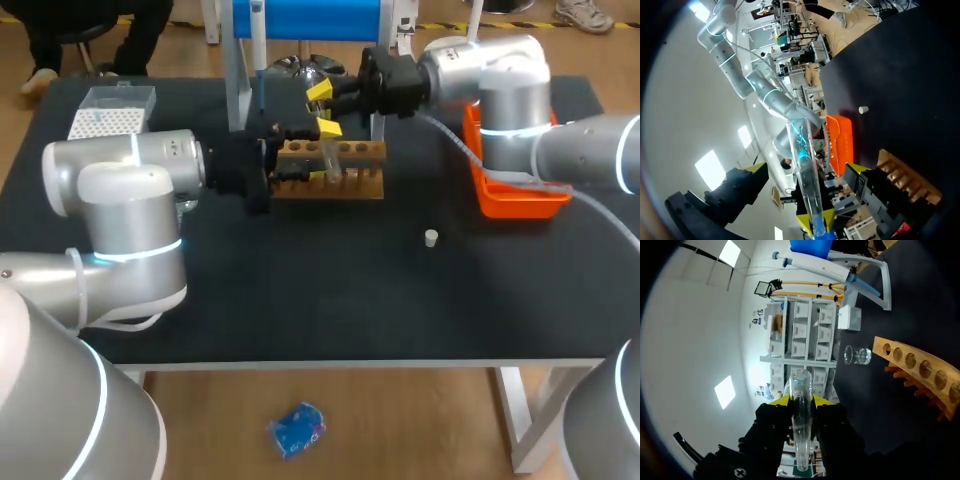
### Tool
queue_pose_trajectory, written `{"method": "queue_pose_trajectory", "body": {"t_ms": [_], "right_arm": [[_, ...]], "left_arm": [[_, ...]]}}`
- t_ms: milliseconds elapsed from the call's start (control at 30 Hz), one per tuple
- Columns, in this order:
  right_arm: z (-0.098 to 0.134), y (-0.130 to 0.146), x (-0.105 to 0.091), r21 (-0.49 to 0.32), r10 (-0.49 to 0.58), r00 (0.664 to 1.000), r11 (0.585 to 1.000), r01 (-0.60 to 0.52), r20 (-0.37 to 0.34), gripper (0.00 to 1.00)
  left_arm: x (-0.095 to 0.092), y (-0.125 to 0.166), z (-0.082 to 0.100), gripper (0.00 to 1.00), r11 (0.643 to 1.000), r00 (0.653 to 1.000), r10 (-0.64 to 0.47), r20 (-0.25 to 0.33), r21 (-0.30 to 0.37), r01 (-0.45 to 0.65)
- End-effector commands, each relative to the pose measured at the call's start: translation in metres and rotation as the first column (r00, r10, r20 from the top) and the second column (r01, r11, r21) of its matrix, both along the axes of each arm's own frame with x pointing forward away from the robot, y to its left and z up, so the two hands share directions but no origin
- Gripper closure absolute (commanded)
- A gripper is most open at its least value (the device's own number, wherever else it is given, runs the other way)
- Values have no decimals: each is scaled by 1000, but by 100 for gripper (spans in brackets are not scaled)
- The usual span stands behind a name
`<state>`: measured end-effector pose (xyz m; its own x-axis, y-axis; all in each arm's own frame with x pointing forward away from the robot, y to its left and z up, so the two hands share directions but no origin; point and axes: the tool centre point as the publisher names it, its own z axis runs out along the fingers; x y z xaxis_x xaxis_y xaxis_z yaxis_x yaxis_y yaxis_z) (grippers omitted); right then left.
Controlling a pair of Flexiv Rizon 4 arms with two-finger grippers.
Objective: Invert the test tube, pick up the pipette, mount the tip to pipette, aspirate from beaker and dispense into the tube, eject the tip, return the pipette, and cap with the stopper.
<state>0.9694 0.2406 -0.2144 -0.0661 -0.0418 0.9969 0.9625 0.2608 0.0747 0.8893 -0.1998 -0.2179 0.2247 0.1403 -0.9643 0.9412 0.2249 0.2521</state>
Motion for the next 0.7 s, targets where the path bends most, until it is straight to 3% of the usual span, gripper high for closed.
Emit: {"method": "queue_pose_trajectory", "body": {"t_ms": [33, 100, 167, 200, 700], "right_arm": [[-2, 2, 0, 6, -7, 1000, 1000, 7, 0, 100], [-3, 3, 1, 8, -8, 1000, 1000, 8, -1, 100], [-3, 3, 2, 9, -8, 1000, 1000, 8, -2, 100], [-3, 3, 2, 10, -8, 1000, 1000, 9, -2, 100], [-5, 2, 4, 16, -8, 1000, 1000, 8, -14, 100]], "left_arm": [[2, -1, 0, 11, 1000, 1000, -5, -4, -4, 5], [2, -1, 0, 22, 1000, 1000, -7, -5, -4, 7], [2, -1, 0, 46, 1000, 1000, -9, -5, -3, 9], [2, -1, 0, 49, 1000, 1000, -8, -6, -3, 8], [0, -2, -4, 63, 1000, 999, -26, -37, 1, 26]]}}
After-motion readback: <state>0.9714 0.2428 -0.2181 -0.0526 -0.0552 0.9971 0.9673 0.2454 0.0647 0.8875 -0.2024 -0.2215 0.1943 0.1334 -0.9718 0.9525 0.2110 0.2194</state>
